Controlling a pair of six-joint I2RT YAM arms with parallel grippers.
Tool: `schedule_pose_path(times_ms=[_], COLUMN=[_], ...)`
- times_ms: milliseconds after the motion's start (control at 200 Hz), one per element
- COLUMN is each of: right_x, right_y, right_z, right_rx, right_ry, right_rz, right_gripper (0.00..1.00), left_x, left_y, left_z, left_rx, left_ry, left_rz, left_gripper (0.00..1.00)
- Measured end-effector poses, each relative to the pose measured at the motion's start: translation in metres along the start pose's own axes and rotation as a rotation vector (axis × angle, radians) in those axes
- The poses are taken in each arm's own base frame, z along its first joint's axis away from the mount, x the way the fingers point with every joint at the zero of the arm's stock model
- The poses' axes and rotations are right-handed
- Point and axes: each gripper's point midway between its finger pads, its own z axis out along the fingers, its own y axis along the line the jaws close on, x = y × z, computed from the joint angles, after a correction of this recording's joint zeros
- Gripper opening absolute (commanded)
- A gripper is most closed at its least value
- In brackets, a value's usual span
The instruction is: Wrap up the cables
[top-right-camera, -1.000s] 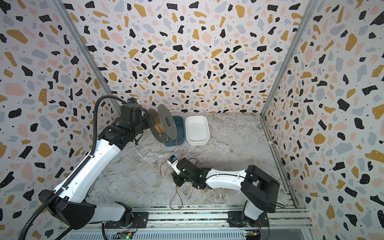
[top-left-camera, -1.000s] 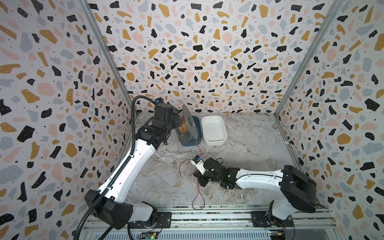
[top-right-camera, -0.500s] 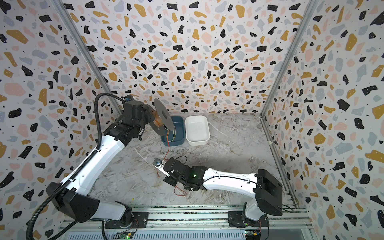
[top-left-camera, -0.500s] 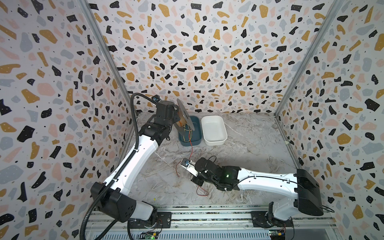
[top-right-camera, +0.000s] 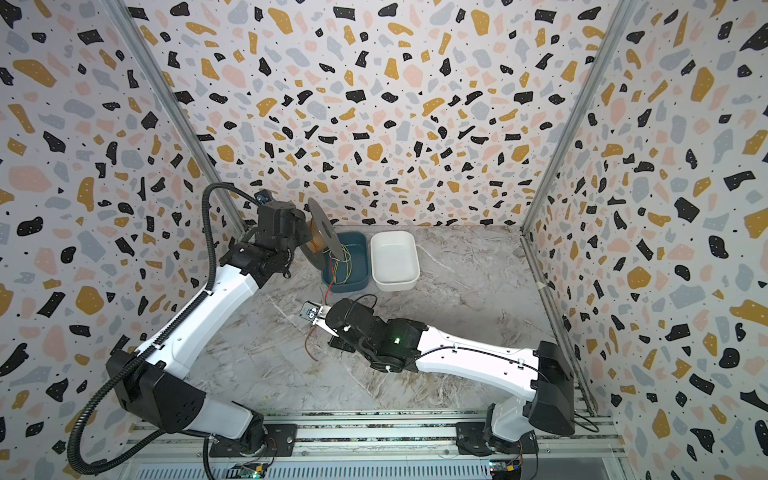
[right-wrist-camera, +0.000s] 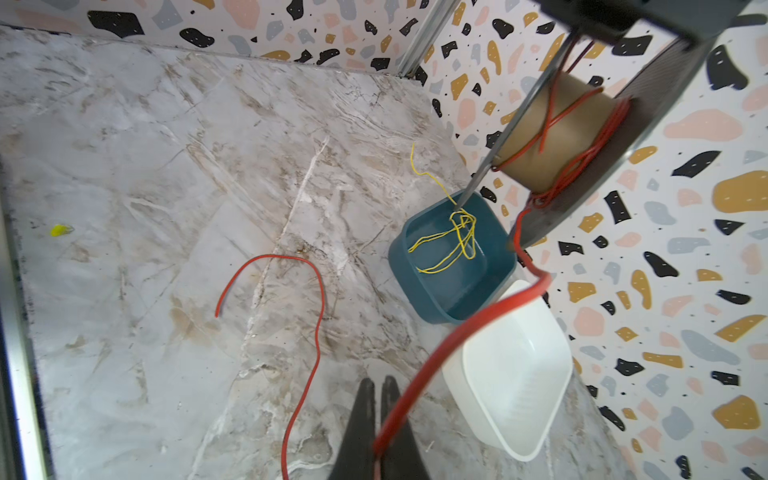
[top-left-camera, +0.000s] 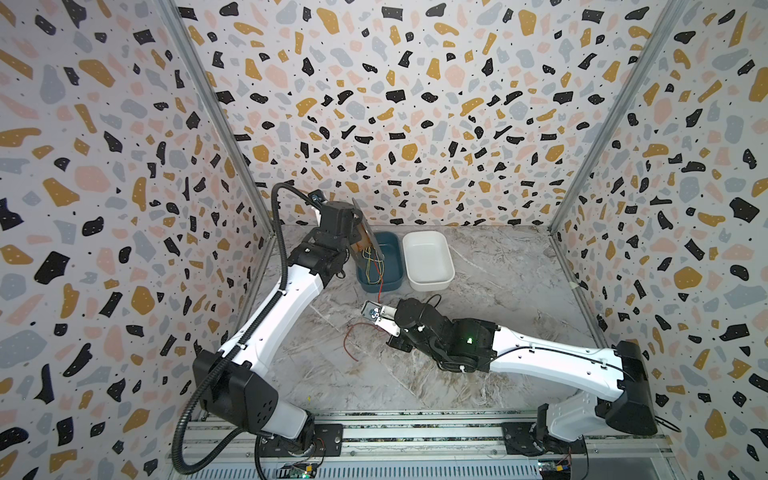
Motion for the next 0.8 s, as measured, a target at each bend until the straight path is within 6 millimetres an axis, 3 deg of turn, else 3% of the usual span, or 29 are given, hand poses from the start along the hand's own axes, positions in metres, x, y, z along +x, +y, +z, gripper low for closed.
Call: schedule_pose_path(times_ms=[325, 521, 796], right_x=[-0.020, -0.034, -0.064], right_y=[-0.065, -0.097, -0.118], right_z=[-0.008, -0.017, -0.022], right_rx=[0.124, 0.171, 0.145], right_ry=[-0.027, -0.060, -0.155], right_rz=[-0.009, 0.001, 0.017], right_gripper=[0.00, 0.00, 0.00], left_x=[0.041, 0.044, 0.049], left_y=[0.001, -0.009, -0.009], left_z=[-0.011, -0.025, -0.031], left_rx=[0.001, 0.039, 0.065], left_ry=[0.051, 0.049, 0.062], left_rz=[0.077, 0.101, 0.128], left_gripper=[0.00, 0.00, 0.00])
